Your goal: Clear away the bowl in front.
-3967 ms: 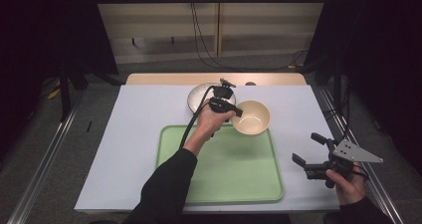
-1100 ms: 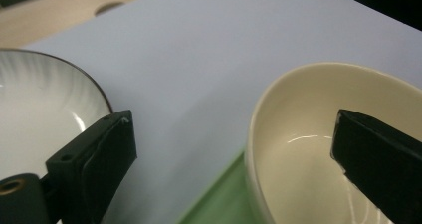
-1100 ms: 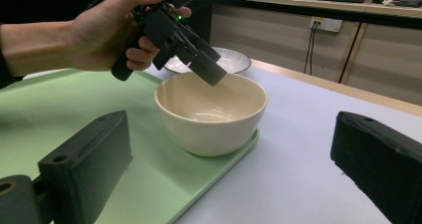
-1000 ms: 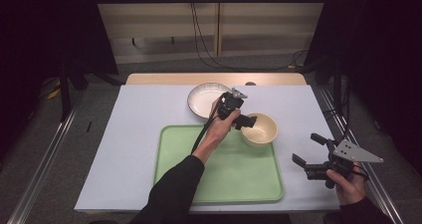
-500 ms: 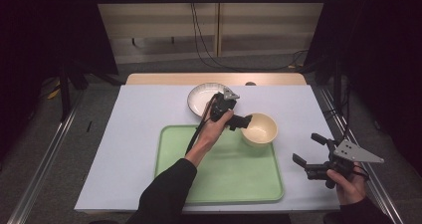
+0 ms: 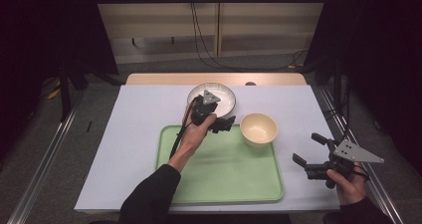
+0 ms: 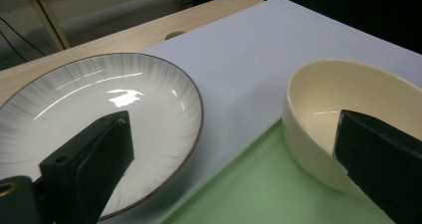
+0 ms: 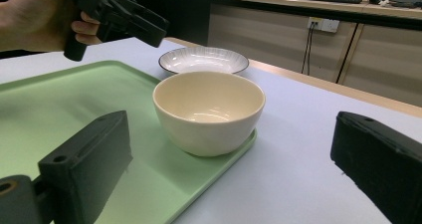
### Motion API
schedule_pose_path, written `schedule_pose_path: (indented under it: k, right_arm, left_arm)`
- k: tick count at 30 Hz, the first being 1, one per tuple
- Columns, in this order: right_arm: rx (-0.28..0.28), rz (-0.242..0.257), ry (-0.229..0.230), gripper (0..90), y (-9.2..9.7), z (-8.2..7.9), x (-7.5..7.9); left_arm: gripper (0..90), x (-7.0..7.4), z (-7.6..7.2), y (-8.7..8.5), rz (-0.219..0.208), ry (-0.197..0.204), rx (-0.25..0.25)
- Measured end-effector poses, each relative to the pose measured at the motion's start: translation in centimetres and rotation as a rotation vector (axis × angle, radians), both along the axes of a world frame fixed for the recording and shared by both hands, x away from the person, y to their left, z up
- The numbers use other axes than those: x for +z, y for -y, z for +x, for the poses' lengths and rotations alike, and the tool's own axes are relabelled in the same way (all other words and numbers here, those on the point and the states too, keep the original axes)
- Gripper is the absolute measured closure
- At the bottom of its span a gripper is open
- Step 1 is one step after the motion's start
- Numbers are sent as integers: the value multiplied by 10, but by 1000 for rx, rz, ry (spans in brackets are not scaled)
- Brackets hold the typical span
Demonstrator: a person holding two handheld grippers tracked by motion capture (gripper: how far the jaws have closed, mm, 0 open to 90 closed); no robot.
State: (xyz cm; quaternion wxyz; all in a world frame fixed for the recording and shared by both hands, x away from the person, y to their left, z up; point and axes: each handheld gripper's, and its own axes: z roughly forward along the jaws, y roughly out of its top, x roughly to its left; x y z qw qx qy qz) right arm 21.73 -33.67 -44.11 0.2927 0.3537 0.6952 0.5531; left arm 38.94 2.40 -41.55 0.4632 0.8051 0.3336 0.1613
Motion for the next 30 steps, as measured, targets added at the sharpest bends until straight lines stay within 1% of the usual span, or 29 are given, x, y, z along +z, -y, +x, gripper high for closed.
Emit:
schedule_pose_path:
  k: [1, 2, 3, 4, 5, 6, 7, 9, 10, 11, 12, 14, 17, 18, 19, 20, 21, 22, 23, 24, 25, 26, 28, 29, 30]
  right_arm:
    - [1, 1, 1, 23, 0, 0, 0]
    - [-1, 2, 1, 23, 1, 0, 0]
    - [-2, 1, 0, 23, 1, 0, 0]
    - [0, -2, 1, 23, 0, 0, 0]
    - [2, -5, 0, 23, 0, 0, 0]
    - [3, -5, 0, 23, 0, 0, 0]
    - [0, -6, -1, 23, 0, 0, 0]
    - [-1, -3, -1, 23, 0, 0, 0]
    - [-2, -1, -2, 23, 0, 0, 0]
    - [-5, -7, -3, 23, 0, 0, 0]
    - [-5, -6, -2, 23, 0, 0, 0]
    - [-2, 4, -6, 23, 0, 0, 0]
    - [0, 2, -1, 23, 1, 0, 0]
    - [-1, 2, -1, 23, 1, 0, 0]
    - [-1, 3, 0, 23, 1, 0, 0]
    - [-3, 3, -3, 23, 1, 0, 0]
    - [-3, 4, -6, 23, 1, 0, 0]
    - [-2, 4, -5, 23, 0, 0, 0]
    - [-5, 2, -7, 23, 0, 0, 0]
    - [-6, 4, -6, 23, 0, 0, 0]
    - [-3, 3, -7, 23, 0, 0, 0]
    - [-4, 2, -4, 23, 0, 0, 0]
    - [-4, -2, -5, 23, 0, 1, 0]
    - [-4, -3, -4, 23, 0, 1, 0]
    - [-5, -4, -4, 23, 0, 1, 0]
  left_arm:
    - [19, 0, -1, -3, -20, -6, 20]
    - [23, 1, -2, -8, -31, -7, 29]
    - [20, 1, -3, -12, -34, 3, 35]
    - [19, 2, -5, -16, -27, 18, 42]
    - [21, 2, -6, -20, -30, 23, 57]
    - [20, 3, -8, -26, -50, 24, 72]
    - [20, 4, -8, -29, -51, 28, 72]
    - [15, 5, -10, -35, -46, 45, 90]
    - [20, 8, -11, -41, -27, 54, 105]
    - [24, 10, -12, -44, -39, 55, 118]
    - [19, 15, -14, -51, -30, 79, 125]
    - [21, 20, -17, -57, -48, 94, 150]
    - [16, 27, -21, -69, -55, 108, 150]
    - [13, 28, -23, -73, -61, 117, 171]
    - [14, 28, -24, -76, -58, 121, 169]
    - [16, 28, -26, -79, -55, 120, 182]
    - [13, 27, -27, -82, -61, 115, 181]
    - [15, 25, -29, -87, -48, 99, 165]
    - [13, 24, -29, -90, -37, 100, 155]
    - [14, 23, -31, -93, -37, 106, 164]
    - [18, 22, -34, -96, -53, 107, 185]
    - [18, 21, -36, -99, -57, 110, 192]
    - [15, 20, -41, -107, -48, 114, 192]
    - [16, 19, -44, -109, -43, 117, 204]
    - [17, 17, -46, -112, -52, 123, 214]
